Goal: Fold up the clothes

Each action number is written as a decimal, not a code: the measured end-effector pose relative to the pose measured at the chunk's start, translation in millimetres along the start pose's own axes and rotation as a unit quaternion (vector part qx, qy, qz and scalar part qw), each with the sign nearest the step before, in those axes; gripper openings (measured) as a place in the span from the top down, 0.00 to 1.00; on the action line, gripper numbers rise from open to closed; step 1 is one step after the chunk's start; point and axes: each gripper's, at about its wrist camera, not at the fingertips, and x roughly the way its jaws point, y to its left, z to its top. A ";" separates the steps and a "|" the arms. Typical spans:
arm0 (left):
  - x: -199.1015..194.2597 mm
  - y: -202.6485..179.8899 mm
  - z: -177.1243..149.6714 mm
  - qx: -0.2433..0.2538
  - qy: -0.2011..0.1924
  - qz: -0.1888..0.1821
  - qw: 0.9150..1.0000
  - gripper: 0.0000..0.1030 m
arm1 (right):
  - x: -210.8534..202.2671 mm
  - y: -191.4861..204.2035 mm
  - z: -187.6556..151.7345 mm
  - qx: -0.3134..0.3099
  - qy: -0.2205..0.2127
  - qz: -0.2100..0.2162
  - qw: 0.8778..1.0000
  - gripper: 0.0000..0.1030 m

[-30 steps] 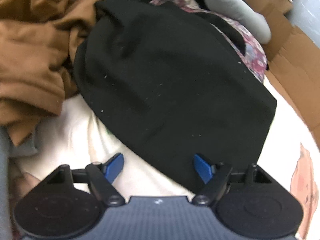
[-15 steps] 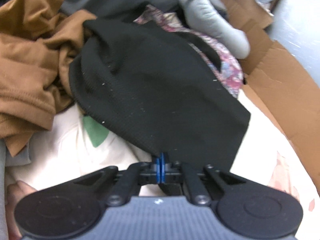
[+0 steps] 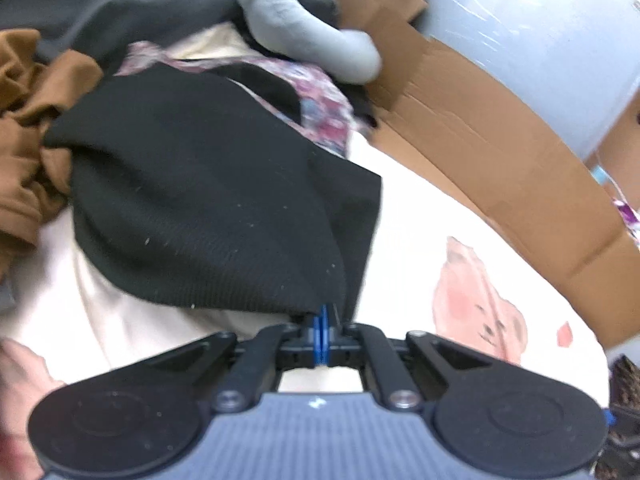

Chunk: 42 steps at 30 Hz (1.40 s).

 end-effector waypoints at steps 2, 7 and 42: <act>-0.4 -11.0 -5.5 0.012 0.007 -0.012 1.000 1.00 | 1.4 -1.7 -0.7 0.009 0.002 0.004 1.000 0.11; 0.9 -37.5 -19.3 0.020 0.036 -0.051 0.998 1.00 | 6.2 -6.5 -2.3 0.027 0.001 0.012 1.000 0.11; 13.3 -53.2 46.8 0.124 0.008 0.036 0.992 0.26 | 15.4 -28.3 -9.4 0.054 0.023 -0.035 0.998 0.11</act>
